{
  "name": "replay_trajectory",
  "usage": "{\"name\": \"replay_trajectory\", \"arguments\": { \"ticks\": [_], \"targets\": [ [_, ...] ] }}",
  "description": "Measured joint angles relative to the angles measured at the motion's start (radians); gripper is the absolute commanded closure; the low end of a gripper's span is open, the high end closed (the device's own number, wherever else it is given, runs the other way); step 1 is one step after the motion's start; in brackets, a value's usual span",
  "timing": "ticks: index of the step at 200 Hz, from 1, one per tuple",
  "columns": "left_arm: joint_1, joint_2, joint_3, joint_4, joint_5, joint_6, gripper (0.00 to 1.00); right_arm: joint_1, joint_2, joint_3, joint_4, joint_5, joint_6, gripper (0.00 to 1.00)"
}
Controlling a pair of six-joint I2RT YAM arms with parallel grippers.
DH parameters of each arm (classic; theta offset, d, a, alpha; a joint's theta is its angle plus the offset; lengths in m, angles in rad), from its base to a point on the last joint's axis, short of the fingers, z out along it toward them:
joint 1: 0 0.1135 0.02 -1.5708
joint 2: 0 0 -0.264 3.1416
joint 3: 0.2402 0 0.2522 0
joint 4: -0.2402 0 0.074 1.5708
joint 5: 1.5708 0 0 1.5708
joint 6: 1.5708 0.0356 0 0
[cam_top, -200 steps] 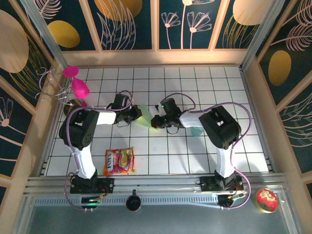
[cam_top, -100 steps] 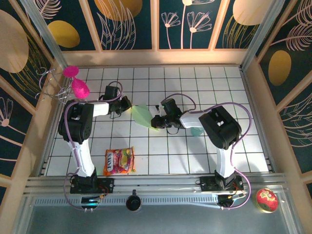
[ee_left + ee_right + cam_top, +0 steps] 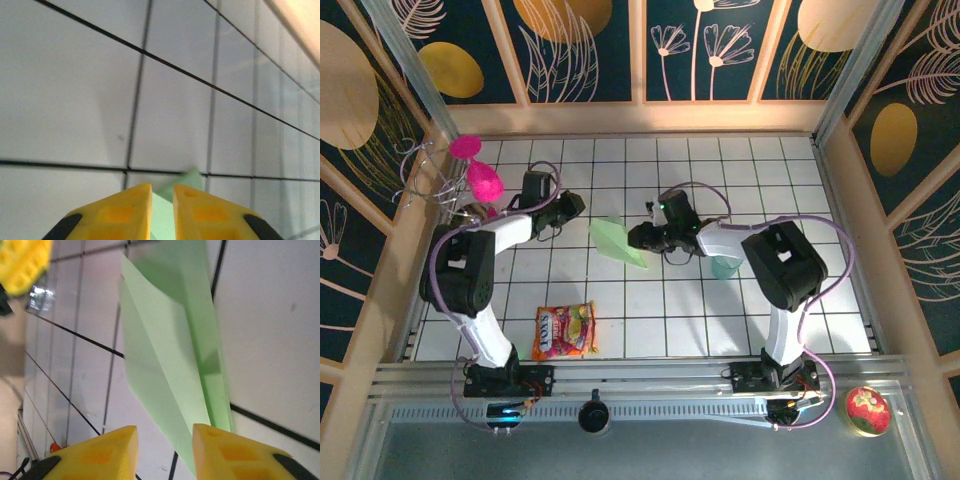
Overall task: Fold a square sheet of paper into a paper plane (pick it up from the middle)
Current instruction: Fourth fold the wing at the center of the table, then turn over the paper at the center of the table.
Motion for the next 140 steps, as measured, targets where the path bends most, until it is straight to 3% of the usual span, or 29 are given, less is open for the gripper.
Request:
{"name": "replay_trajectory", "arguments": {
  "ticks": [53, 97, 140],
  "targets": [
    [-0.077, -0.08, -0.229, 0.167, 0.095, -0.172, 0.67, -0.065, 0.021, 0.084, -0.032, -0.006, -0.082, 0.63],
    [-0.089, -0.096, -0.284, 0.265, 0.112, -0.257, 0.58, -0.065, 0.119, 0.155, -0.076, -0.057, -0.161, 0.66],
    [-0.089, -0.097, -0.315, 0.318, 0.121, -0.307, 0.56, -0.065, 0.188, 0.199, -0.087, -0.124, -0.191, 0.68]
  ]
}}
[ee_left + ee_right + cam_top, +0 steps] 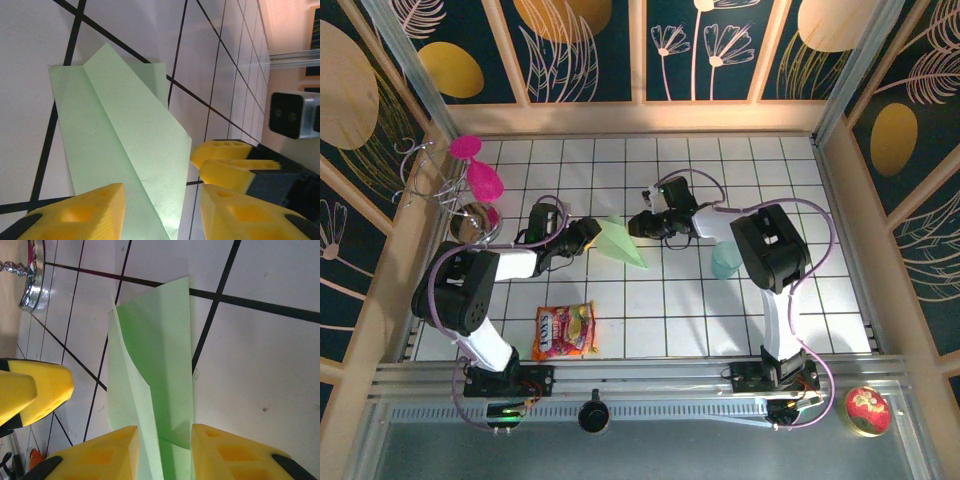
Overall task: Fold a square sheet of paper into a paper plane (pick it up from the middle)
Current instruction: Turn over the paper at the center of the table.
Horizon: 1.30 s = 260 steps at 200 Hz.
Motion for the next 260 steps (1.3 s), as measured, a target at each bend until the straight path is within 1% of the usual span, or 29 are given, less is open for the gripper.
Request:
{"name": "replay_trajectory", "arguments": {
  "ticks": [23, 39, 60, 85, 104, 131, 171, 185, 199, 234, 260],
  "targets": [
    [0.0, 0.0, 0.0, 0.019, 0.006, -0.011, 0.55, 0.0, 0.027, 0.021, 0.0, -0.037, -0.005, 0.7],
    [0.0, 0.0, 0.0, 0.029, 0.012, -0.015, 0.55, 0.001, 0.039, 0.023, 0.003, -0.059, -0.006, 0.74],
    [0.0, 0.0, 0.0, 0.03, 0.015, -0.016, 0.55, 0.002, 0.047, 0.023, 0.007, -0.085, -0.015, 0.82],
    [0.0, 0.0, 0.0, 0.029, 0.015, -0.016, 0.55, 0.002, 0.053, 0.023, 0.018, -0.113, -0.024, 0.94],
    [0.0, 0.0, 0.0, 0.029, 0.015, -0.016, 0.54, 0.002, 0.053, 0.023, 0.033, -0.124, -0.02, 0.99],
    [0.0, -0.01, 0.0, 0.029, 0.017, -0.016, 0.51, 0.002, 0.033, -0.007, 0.097, -0.131, 0.006, 1.0],
    [-0.005, -0.052, -0.002, 0.072, 0.055, -0.015, 0.34, -0.019, -0.109, -0.122, 0.229, -0.138, 0.121, 1.0],
    [-0.009, -0.07, -0.005, 0.104, 0.068, -0.021, 0.3, -0.035, -0.159, -0.153, 0.289, -0.141, 0.171, 1.0],
    [-0.014, -0.081, -0.006, 0.152, 0.085, -0.031, 0.27, -0.051, -0.203, -0.185, 0.357, -0.147, 0.233, 1.0],
    [-0.035, -0.083, -0.01, 0.305, 0.139, -0.088, 0.28, -0.07, -0.251, -0.252, 0.507, -0.175, 0.379, 1.0],
    [-0.054, -0.063, -0.01, 0.408, 0.172, -0.129, 0.34, -0.07, -0.253, -0.28, 0.573, -0.191, 0.456, 1.0]
  ]
}}
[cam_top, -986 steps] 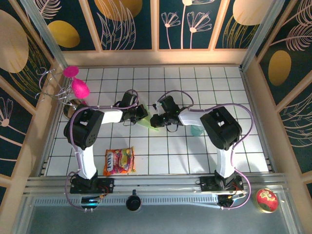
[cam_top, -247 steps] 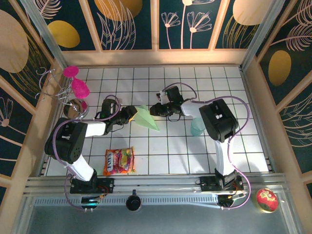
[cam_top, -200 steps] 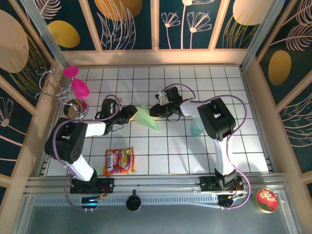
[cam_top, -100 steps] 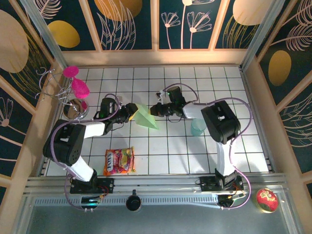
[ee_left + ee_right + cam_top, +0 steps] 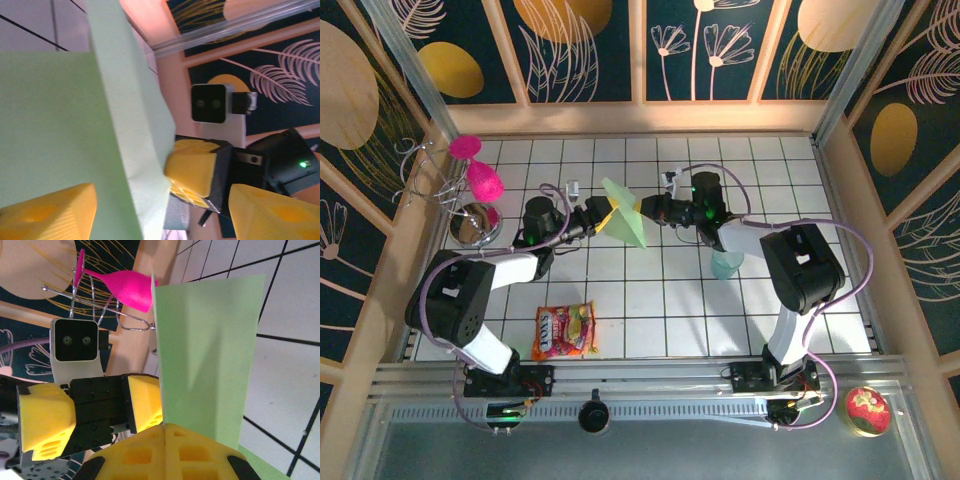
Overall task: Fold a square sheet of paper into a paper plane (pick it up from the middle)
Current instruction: Turn over the paper at the center of the table.
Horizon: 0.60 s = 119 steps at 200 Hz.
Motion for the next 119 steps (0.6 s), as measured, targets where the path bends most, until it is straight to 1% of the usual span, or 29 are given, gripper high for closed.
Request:
{"name": "replay_trajectory", "arguments": {
  "ticks": [39, 53, 84, 104, 119],
  "targets": [
    [-0.018, 0.042, 0.0, 0.07, 0.031, -0.034, 0.43, 0.0, 0.0, -0.021, 0.074, -0.015, 0.086, 1.0],
    [-0.023, 0.047, 0.0, 0.078, 0.034, -0.036, 0.45, 0.0, -0.002, -0.024, 0.093, -0.022, 0.109, 1.0],
    [-0.032, 0.053, 0.006, 0.078, 0.046, -0.034, 0.56, 0.0, -0.002, -0.027, 0.135, -0.032, 0.153, 1.0],
    [-0.036, 0.064, 0.021, 0.089, 0.064, -0.034, 0.58, 0.0, -0.002, -0.029, 0.151, -0.039, 0.174, 1.0],
    [-0.04, 0.072, 0.035, 0.096, 0.078, -0.035, 0.62, 0.0, -0.002, -0.029, 0.165, -0.048, 0.186, 1.0]
  ]
}}
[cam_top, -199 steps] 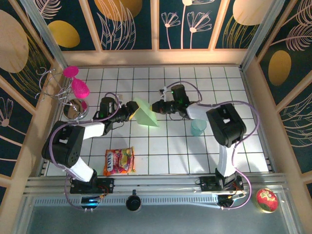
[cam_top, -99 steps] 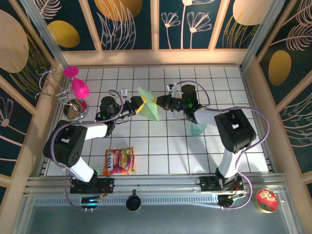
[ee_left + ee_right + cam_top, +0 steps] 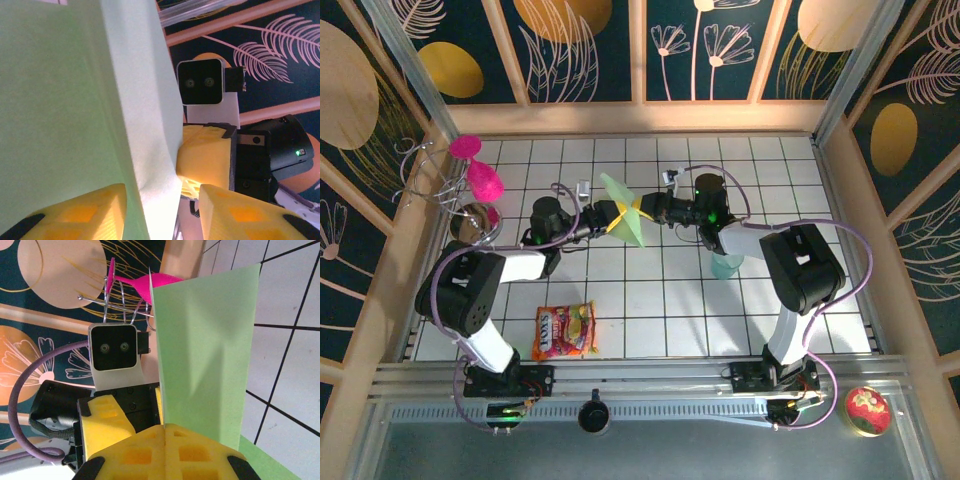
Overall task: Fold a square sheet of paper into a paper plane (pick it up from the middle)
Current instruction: Turn over the paper at the center of the table.
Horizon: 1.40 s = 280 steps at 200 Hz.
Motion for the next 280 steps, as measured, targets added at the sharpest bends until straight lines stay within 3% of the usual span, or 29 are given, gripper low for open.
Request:
{"name": "replay_trajectory", "arguments": {
  "ticks": [51, 87, 153, 182, 210, 237, 280],
  "targets": [
    [-0.006, 0.028, 0.012, 0.047, 0.025, -0.015, 0.78, 0.0, 0.0, -0.025, 0.023, -0.008, 0.04, 1.0],
    [-0.006, 0.045, 0.013, 0.053, 0.027, -0.02, 0.84, -0.001, 0.0, -0.032, 0.026, -0.008, 0.047, 0.97],
    [-0.006, 0.045, 0.016, 0.022, 0.023, 0.005, 0.9, -0.027, -0.035, -0.054, -0.008, -0.003, 0.034, 0.72],
    [-0.006, 0.039, 0.03, -0.042, 0.01, 0.049, 0.91, -0.055, -0.094, -0.068, -0.088, 0.029, -0.019, 0.65],
    [-0.006, 0.005, 0.059, -0.164, -0.017, 0.131, 0.91, -0.089, -0.171, -0.068, -0.217, 0.108, -0.107, 0.62],
    [-0.006, -0.036, 0.137, -0.396, -0.09, 0.27, 0.91, -0.105, -0.233, -0.064, -0.378, 0.229, -0.206, 0.62],
    [-0.016, -0.059, 0.379, -0.901, -0.38, 0.544, 0.91, -0.106, -0.293, -0.062, -0.586, 0.433, -0.315, 0.61]
  ]
}}
